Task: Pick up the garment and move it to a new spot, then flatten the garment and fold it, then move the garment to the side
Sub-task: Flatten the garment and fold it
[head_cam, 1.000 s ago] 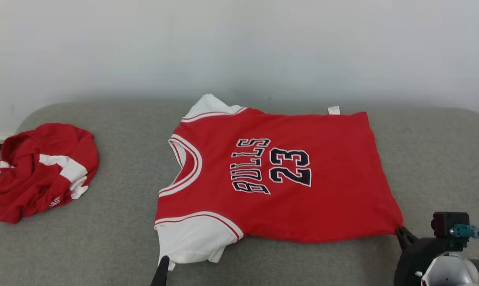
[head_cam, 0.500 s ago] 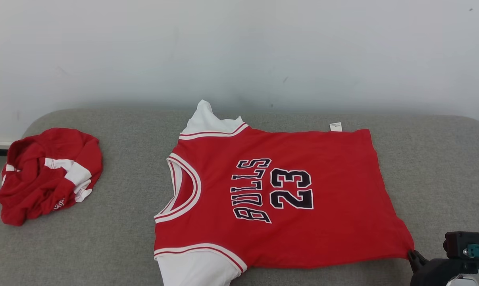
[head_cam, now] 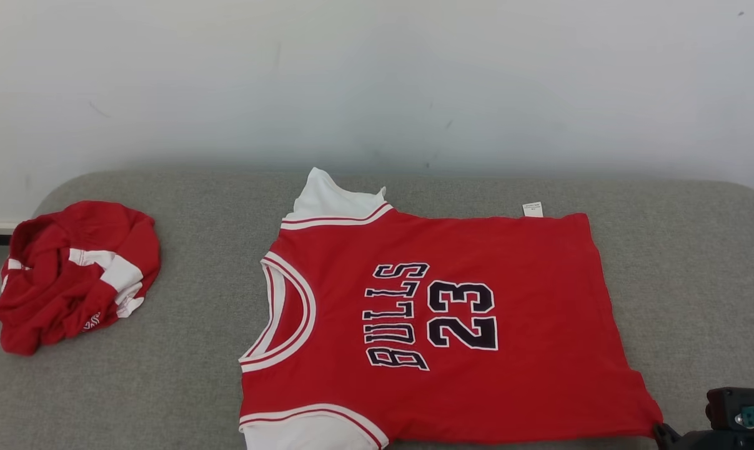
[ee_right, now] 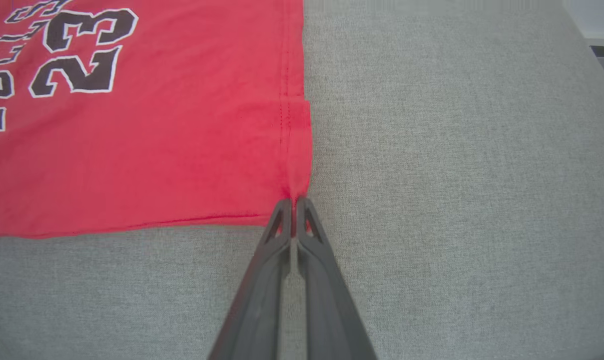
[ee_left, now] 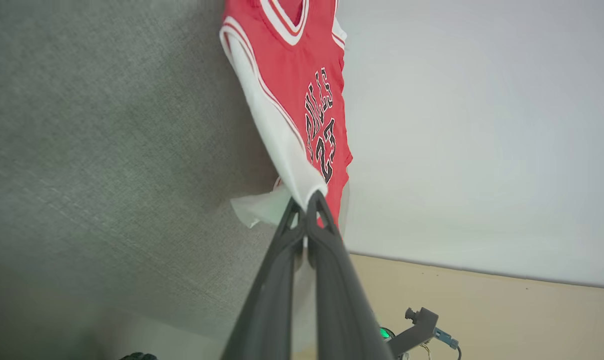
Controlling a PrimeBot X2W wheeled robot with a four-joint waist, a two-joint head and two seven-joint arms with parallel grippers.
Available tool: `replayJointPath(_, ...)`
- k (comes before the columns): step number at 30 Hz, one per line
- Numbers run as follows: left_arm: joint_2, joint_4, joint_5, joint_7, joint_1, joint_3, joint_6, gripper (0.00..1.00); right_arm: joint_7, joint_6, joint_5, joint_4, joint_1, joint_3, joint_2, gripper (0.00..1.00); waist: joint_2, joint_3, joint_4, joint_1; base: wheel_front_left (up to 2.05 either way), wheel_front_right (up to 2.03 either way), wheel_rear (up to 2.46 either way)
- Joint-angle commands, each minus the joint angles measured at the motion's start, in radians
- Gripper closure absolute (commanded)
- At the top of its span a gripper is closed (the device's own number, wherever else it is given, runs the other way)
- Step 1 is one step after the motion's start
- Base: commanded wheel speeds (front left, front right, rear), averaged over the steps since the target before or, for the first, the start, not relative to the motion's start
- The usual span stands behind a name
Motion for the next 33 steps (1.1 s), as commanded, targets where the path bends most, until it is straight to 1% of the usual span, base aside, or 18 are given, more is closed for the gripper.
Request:
replayJointPath(1, -0.006, -0.008, -0.006, -0.013, -0.012, 0.006, -0.014, 1.00, -0.016, 0.001, 0.005, -0.009, -0.003, -0.004, 0.002, 1.00, 0.0000, 0.000, -0.002, 0.0000, 0.00, 0.00, 0.00)
replayJointPath(3, -0.014, -0.001, 0.007, -0.026, -0.053, 0.009, -0.029, 1.00, -0.036, 0.001, 0.018, -0.002, -0.027, -0.006, 0.009, 1.00, 0.0000, 0.001, -0.004, 0.0000, 0.00, 0.00, 0.00)
replayJointPath(5, -0.024, 0.020, 0.030, -0.045, -0.103, 0.010, -0.034, 1.00, -0.057, 0.001, 0.032, 0.012, -0.051, -0.007, 0.014, 1.00, 0.0000, 0.002, -0.003, 0.0000, 0.00, 0.00, 0.00)
replayJointPath(6, -0.028, 0.036, 0.048, -0.059, -0.133, 0.010, -0.033, 1.00, -0.065, 0.001, 0.034, 0.023, -0.061, -0.003, 0.014, 1.00, 0.0000, 0.004, -0.002, 0.0000, 0.00, 0.00, 0.00)
replayJointPath(8, -0.019, 0.081, 0.115, -0.087, -0.209, 0.000, -0.018, 1.00, -0.082, 0.001, 0.044, 0.044, -0.091, 0.006, 0.014, 1.00, 0.0000, 0.007, 0.000, 0.0000, 0.00, 0.00, 0.00)
replayJointPath(10, -0.028, 0.137, 0.163, -0.103, -0.286, -0.024, -0.017, 1.00, -0.095, 0.001, 0.031, 0.066, -0.121, 0.023, -0.006, 1.00, 0.0000, 0.013, 0.000, 0.0000, 0.00, 0.00, 0.00)
replayJointPath(13, -0.039, 0.217, 0.210, -0.116, -0.385, -0.054, -0.011, 1.00, -0.113, 0.001, 0.025, 0.102, -0.176, 0.048, -0.021, 1.00, 0.0000, 0.024, -0.006, 0.0000, 0.00, 0.00, 0.00)
replayJointPath(18, -0.052, 0.335, 0.310, -0.160, -0.538, -0.097, 0.002, 1.00, -0.153, 0.001, 0.009, 0.162, -0.265, 0.048, -0.032, 1.00, 0.0000, 0.058, -0.009, 0.0000, 0.00, 0.00, 0.00)
replayJointPath(22, -0.064, 0.414, 0.360, -0.206, -0.644, -0.117, -0.009, 1.00, -0.183, 0.001, -0.004, 0.210, -0.315, 0.043, -0.027, 1.00, 0.0000, 0.079, -0.009, 0.0000, 0.00, 0.00, 0.00)
replayJointPath(26, -0.064, 0.498, 0.435, -0.284, -0.735, -0.133, -0.026, 1.00, -0.218, 0.001, -0.029, 0.244, -0.347, 0.035, -0.019, 1.00, 0.0000, 0.098, -0.011, 0.0000, 0.00, 0.00, 0.00)
replayJointPath(33, -0.059, 0.649, 0.511, -0.329, -0.861, -0.165, -0.042, 1.00, -0.287, 0.001, -0.070, 0.294, -0.412, 0.036, 0.004, 1.00, 0.0000, 0.128, -0.031, 0.0000, 0.00, 0.00, 0.00)
